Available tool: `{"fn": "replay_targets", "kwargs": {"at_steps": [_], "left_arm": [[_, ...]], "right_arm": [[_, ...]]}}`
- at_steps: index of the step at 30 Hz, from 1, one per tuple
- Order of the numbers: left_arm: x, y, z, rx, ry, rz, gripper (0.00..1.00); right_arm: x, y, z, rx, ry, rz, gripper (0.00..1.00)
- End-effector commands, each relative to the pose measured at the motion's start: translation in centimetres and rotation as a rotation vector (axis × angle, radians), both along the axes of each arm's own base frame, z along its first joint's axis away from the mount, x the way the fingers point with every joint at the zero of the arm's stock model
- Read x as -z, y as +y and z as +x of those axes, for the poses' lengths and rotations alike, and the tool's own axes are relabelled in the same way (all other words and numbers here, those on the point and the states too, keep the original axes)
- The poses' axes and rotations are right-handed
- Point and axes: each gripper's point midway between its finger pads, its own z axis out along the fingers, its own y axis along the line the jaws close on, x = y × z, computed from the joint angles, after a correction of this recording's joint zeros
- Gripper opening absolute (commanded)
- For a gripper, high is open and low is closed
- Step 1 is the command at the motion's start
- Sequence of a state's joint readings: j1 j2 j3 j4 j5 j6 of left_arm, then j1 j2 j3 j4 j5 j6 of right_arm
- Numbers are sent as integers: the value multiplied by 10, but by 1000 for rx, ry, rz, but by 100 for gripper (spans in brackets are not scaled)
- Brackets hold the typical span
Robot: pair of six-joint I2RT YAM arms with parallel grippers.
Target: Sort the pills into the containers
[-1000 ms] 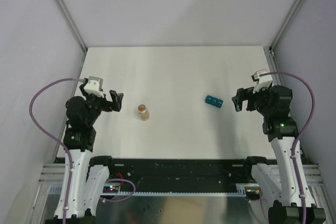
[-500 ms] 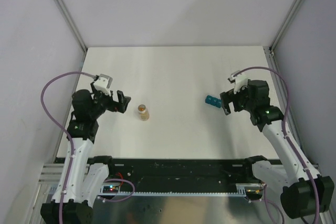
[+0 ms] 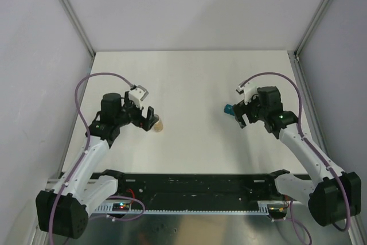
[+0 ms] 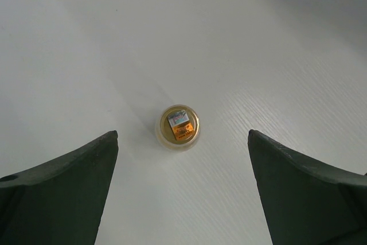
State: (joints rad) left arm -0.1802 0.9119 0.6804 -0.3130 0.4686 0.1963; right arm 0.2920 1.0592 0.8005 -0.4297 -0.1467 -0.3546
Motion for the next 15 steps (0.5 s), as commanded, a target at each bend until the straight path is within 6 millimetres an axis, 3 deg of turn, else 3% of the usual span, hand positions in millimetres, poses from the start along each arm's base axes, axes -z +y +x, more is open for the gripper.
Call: {"fn": "replay_targets", "kwargs": {"at_steps": [1,6,15], "left_arm": [[-4,-5,3,29,-36,36,98],[-3,-10,2,45,-35,45,99],[-13,-11,-4,53,-79,44,98]], "right_arm": [[-10,6,19,-35,-48,-24,100],[9,10,29,-76,10,-53,100],[48,3,58,-188,161,-86,90]]}}
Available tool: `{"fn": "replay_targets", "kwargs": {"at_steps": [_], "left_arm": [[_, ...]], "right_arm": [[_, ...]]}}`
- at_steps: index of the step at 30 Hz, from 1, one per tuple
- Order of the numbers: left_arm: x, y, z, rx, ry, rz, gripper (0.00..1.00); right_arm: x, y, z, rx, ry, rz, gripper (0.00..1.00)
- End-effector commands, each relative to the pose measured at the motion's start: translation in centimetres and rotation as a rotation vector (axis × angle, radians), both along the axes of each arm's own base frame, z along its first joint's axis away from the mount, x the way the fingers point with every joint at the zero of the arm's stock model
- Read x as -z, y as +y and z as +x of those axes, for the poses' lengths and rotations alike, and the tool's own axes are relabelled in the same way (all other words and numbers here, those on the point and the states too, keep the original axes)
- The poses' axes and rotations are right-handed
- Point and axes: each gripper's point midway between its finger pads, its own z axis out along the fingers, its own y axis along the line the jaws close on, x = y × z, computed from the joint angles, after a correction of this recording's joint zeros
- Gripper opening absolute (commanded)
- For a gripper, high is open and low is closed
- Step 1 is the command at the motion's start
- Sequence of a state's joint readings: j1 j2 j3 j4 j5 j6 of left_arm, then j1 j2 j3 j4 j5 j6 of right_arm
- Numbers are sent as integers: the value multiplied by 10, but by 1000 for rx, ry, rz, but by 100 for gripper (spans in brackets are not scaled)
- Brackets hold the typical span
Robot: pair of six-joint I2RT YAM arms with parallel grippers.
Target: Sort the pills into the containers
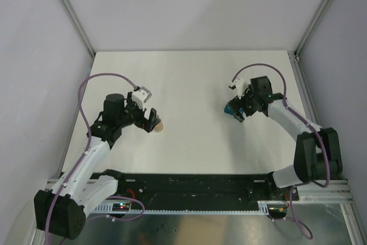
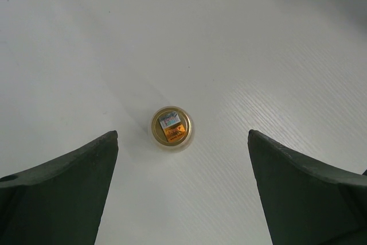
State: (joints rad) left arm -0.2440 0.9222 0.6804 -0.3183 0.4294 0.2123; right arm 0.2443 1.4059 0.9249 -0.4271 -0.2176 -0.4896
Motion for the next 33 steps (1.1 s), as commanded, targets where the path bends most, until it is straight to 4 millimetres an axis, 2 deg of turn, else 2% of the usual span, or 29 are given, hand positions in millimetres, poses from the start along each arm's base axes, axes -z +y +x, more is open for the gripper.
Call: {"fn": "replay_targets", "kwargs": {"at_steps": [1,6,12,18,33], "left_arm": [[-20,0,0,17,-85,10,98],[-24,1,-3,24,-102,22,98],[-28,3,-2,22,-110,36,98],[-24,4,2,17,-97,49,98],[-24,4,7,13,-96,66,98]], "right_arm": [[-5,0,25,-108,4,11,90],[10,-6,41,-177,48,-21,87],[37,-11,41,-252,128,-66,84],[54,-11,42,-277,158,-79,80],[73,-5,49,-308,154,-115,63]]}}
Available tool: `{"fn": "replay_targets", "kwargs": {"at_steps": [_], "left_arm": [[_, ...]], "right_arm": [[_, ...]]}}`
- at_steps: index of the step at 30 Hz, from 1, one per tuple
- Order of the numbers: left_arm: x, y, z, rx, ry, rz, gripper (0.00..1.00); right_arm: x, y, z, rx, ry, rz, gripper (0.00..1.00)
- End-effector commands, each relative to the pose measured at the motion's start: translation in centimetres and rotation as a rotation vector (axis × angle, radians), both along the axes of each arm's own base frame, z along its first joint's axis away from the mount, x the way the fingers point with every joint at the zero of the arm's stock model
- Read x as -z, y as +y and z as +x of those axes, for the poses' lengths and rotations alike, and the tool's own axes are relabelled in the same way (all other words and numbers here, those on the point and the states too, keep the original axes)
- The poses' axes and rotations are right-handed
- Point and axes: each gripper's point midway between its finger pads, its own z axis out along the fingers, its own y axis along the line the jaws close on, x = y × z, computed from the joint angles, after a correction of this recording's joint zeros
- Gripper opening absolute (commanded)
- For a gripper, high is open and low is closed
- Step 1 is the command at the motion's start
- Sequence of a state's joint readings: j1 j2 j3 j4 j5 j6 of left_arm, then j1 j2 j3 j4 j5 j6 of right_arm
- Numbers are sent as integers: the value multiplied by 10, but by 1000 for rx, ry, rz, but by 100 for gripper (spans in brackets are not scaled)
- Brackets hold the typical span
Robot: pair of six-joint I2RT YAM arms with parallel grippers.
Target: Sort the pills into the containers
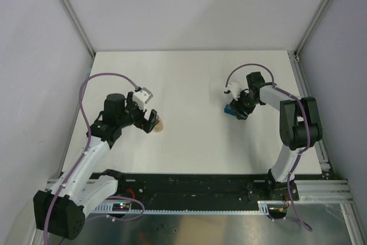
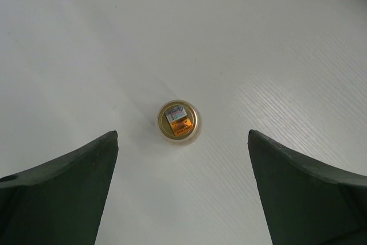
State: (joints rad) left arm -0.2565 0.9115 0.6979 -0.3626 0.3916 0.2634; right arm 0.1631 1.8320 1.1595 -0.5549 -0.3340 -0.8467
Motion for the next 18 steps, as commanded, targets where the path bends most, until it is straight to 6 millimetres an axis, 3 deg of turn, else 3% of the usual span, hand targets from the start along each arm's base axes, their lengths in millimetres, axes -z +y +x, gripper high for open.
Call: {"fn": "replay_targets", "kwargs": {"at_steps": [1,8,11,18], "left_arm": [[-22,-1,8,10,-76,9,98],[-24,-3,9,21,-81,10,98],[-27,-6,9,31,-83,5,98],[-48,-19,8,65,-111,-34,98]], "right_arm": [[-3,9,16,-36,-47,0,62],[-5,18,12,-56,-45,11,50],[-9,20,10,-59,-43,18,38],[-50,30,-9,-38,-47,86,15]]}}
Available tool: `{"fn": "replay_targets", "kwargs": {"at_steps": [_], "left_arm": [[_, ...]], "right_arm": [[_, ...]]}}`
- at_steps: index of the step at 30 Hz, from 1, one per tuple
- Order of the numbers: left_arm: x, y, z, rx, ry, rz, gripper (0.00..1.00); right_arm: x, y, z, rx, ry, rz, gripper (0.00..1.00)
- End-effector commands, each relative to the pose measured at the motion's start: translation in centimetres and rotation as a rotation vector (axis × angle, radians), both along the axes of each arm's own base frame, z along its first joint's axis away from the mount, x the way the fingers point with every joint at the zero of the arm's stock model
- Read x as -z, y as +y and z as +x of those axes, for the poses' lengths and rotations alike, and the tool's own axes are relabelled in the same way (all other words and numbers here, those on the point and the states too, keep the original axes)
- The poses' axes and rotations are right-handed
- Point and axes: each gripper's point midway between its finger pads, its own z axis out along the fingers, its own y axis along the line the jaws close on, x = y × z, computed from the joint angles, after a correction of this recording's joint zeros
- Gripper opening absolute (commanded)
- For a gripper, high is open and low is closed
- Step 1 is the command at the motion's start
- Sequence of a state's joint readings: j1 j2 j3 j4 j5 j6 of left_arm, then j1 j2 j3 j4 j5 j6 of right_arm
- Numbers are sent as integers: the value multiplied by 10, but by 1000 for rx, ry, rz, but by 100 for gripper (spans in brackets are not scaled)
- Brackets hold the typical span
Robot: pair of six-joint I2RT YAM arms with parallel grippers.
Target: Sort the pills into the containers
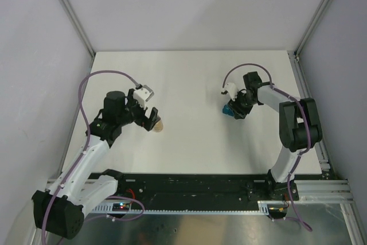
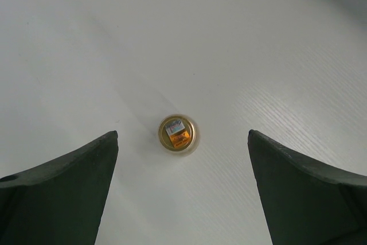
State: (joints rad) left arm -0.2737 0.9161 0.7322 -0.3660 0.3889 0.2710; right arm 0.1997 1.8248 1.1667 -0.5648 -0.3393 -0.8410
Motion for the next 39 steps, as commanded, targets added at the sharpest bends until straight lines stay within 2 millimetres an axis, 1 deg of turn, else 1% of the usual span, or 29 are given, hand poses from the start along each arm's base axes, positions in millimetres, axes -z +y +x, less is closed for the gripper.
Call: {"fn": "replay_targets", "kwargs": {"at_steps": [1,4,7,12,16,20,22,25,29,34,39], "left_arm": [[-41,-17,5,54,-84,-43,98],[-56,-31,2,86,-83,-87,98],[-74,-49,-4,140,-76,-128,98],[-105,-76,-21,265,-79,-166,98],[-129,-96,-40,383,-83,-212,98],[-151,-113,-60,492,-93,-255,98],[-158,-120,-67,535,-93,-268,98],[-163,-130,-75,589,-97,-267,98],[-165,-142,-85,661,-104,-254,98],[-159,-164,-100,781,-73,-247,98],[-153,-182,-105,855,-56,-237,98]], "right_arm": [[-56,19,-12,-5,-46,94,13],[-86,32,-31,-21,-64,130,6],[-119,49,-54,-59,-100,162,1],[-164,72,-93,-116,-138,214,0],[-192,88,-124,-159,-121,279,0],[-210,98,-151,-200,-95,315,0],[-218,101,-159,-223,-84,336,0],[-227,106,-166,-257,-85,357,0],[-236,115,-174,-316,-94,367,0],[-243,124,-185,-379,-107,370,0],[-253,128,-190,-402,-125,387,0]]}}
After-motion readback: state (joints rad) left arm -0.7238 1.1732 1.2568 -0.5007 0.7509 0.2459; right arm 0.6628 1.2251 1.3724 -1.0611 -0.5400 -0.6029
